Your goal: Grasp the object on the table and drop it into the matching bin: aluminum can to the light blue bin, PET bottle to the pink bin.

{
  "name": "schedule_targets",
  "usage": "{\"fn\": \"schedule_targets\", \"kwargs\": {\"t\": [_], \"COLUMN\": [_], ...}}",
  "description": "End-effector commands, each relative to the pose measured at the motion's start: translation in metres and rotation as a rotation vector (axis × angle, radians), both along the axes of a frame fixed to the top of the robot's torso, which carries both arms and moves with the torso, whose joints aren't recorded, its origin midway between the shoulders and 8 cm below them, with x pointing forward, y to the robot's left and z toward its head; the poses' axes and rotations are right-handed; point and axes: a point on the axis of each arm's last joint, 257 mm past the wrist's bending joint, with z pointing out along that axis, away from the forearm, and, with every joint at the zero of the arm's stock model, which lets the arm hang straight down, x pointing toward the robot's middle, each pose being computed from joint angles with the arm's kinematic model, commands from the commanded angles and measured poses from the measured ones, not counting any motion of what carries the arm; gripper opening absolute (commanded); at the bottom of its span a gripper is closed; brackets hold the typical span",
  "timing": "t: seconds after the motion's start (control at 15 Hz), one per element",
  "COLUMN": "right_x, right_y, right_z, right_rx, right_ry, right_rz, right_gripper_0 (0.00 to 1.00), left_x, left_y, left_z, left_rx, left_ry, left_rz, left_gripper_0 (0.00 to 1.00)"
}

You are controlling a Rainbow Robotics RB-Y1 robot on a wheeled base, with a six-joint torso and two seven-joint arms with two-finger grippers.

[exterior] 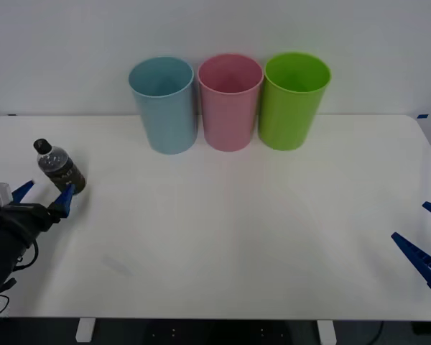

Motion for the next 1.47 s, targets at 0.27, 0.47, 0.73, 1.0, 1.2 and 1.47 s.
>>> {"fn": "schedule_targets", "kwargs": {"t": [0.27, 0.47, 0.73, 1.0, 1.2, 1.47], "right_x": [0.000, 0.000, 0.000, 0.000, 0.000, 0.000], "right_y": [0.000, 0.000, 0.000, 0.000, 0.000, 0.000], "right_z": [0.000, 0.000, 0.000, 0.000, 0.000, 0.000], "right_rx": [0.000, 0.000, 0.000, 0.000, 0.000, 0.000], "right_ry": [0.000, 0.000, 0.000, 0.000, 0.000, 0.000], "right_rz": [0.000, 0.000, 0.000, 0.000, 0.000, 0.000], "right_gripper_0": [1.00, 1.00, 1.00, 1.00, 1.00, 1.00], "left_x": [0.027, 0.041, 0.057, 0.065, 0.066, 0.065], "left_y": [0.004, 0.002, 0.001, -0.005, -0.006, -0.005], "left_z": [0.000, -0.002, 0.000, 0.000, 0.001, 0.000], "left_rx": [0.027, 0.026, 0.041, 0.051, 0.054, 0.066], "left_ry": [0.016, 0.028, 0.039, 0.044, 0.043, 0.044], "left_rz": [0.026, 0.029, 0.036, 0.054, 0.051, 0.051], "left_gripper_0": [1.00, 1.00, 1.00, 1.00, 1.00, 0.00]}}
